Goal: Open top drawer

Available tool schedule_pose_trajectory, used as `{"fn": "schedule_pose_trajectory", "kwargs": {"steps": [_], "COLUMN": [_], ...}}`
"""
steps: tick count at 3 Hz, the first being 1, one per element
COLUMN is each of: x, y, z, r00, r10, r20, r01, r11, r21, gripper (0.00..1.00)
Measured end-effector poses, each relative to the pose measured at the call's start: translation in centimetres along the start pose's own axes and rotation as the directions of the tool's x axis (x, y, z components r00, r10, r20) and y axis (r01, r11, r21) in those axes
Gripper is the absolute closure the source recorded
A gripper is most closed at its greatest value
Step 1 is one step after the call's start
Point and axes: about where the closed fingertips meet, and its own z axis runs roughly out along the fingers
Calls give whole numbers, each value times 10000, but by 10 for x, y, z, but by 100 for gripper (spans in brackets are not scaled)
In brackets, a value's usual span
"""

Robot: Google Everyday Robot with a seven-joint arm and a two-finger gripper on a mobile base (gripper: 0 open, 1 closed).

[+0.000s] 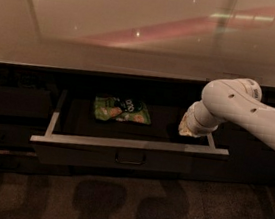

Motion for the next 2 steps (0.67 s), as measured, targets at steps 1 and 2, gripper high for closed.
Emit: {"fn": "schedule_pose_trajectory", "kwargs": {"steps": [1, 2], "x": [0, -10], "y": [0, 13], "z": [0, 2], "r00": [10000, 9998], "r10": [-1, -210], "r20": [0, 38], "r01": [1, 210], "r11": [10000, 9998], "r21": [0, -19], "gripper": [100, 100]}}
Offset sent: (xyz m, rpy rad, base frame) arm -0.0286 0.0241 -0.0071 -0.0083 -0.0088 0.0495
